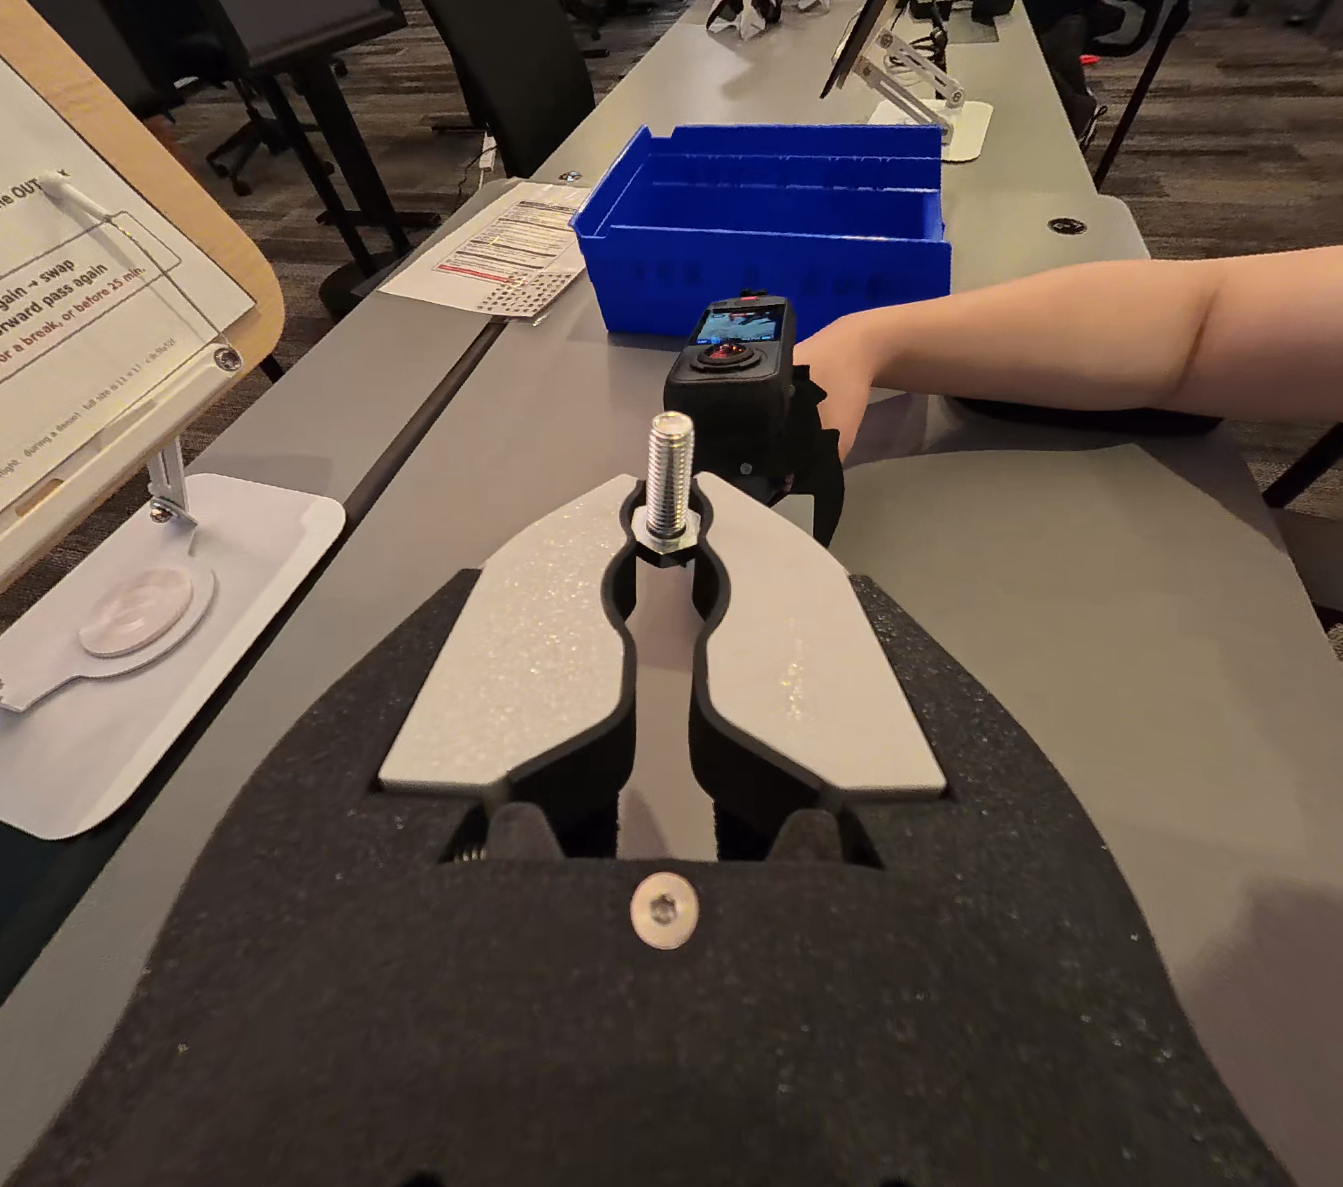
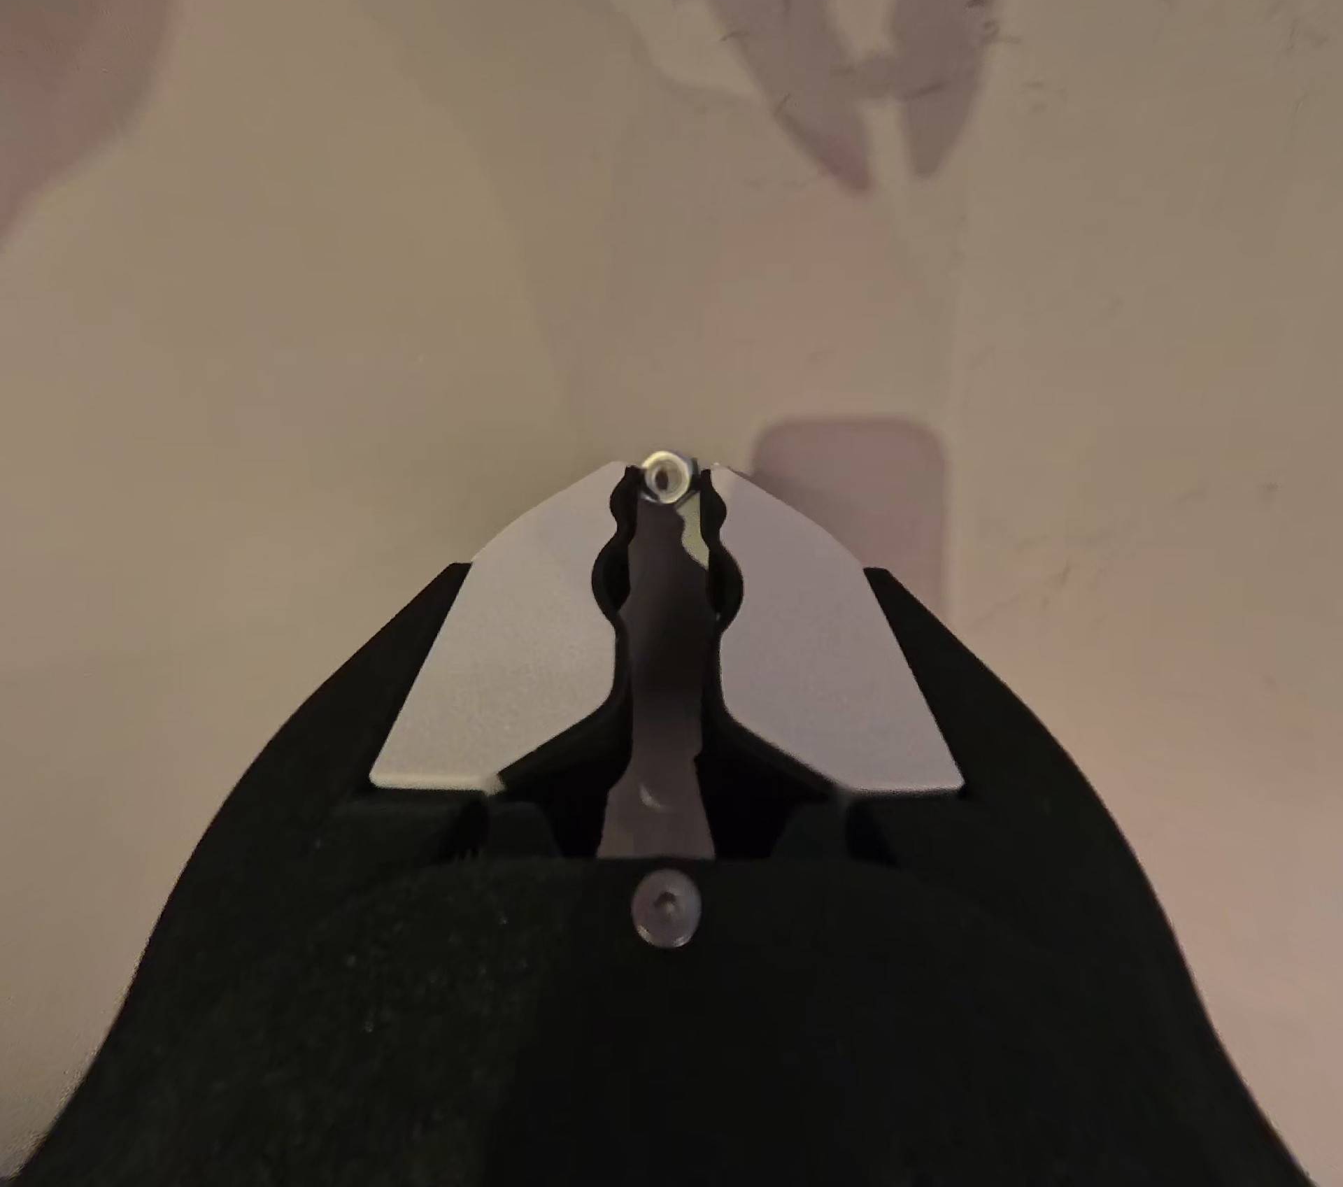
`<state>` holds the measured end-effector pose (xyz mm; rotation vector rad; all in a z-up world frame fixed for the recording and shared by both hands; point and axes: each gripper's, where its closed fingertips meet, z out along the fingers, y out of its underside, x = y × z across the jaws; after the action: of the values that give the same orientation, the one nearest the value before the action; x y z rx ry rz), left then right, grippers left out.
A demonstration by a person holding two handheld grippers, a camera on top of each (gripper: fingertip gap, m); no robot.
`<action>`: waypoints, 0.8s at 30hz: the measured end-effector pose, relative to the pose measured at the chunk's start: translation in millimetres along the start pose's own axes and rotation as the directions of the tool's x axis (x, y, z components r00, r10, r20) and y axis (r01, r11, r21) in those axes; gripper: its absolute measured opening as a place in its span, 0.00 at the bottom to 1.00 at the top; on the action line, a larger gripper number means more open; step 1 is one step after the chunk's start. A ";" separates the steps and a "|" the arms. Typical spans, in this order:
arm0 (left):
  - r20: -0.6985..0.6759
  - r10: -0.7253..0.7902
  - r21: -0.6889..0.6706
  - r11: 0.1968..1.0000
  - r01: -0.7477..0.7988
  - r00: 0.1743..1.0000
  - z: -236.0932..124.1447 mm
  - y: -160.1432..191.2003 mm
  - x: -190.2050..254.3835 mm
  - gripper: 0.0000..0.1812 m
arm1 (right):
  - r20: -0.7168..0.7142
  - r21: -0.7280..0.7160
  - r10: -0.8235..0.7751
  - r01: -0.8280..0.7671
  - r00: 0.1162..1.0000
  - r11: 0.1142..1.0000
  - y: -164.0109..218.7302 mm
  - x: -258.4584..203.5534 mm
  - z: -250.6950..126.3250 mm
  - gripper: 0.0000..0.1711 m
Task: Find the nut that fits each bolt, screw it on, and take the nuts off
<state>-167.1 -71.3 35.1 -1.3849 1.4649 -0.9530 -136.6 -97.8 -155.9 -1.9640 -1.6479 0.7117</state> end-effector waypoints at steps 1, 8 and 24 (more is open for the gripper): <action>0.000 0.005 -0.002 1.000 -0.005 1.000 0.2 0.0 0.6 0.05 | 0.005 0.005 -0.004 0.004 1.000 1.000 0.5 -0.4 -0.5 0.09; -0.003 0.023 -0.030 0.999 -0.023 1.000 2.2 3.7 2.6 0.05 | 0.002 -0.005 -0.038 0.038 0.999 0.999 4.8 -0.7 -4.1 0.10; -0.030 0.059 -0.095 0.994 -0.062 0.998 10.6 14.8 9.9 0.05 | -0.043 0.000 -0.180 0.180 0.983 0.984 -0.2 -2.6 1.0 0.09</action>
<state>-161.8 -79.5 16.8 -1.3926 1.5826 -0.8763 -137.8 -100.2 -156.3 -1.7868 -1.7694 0.5991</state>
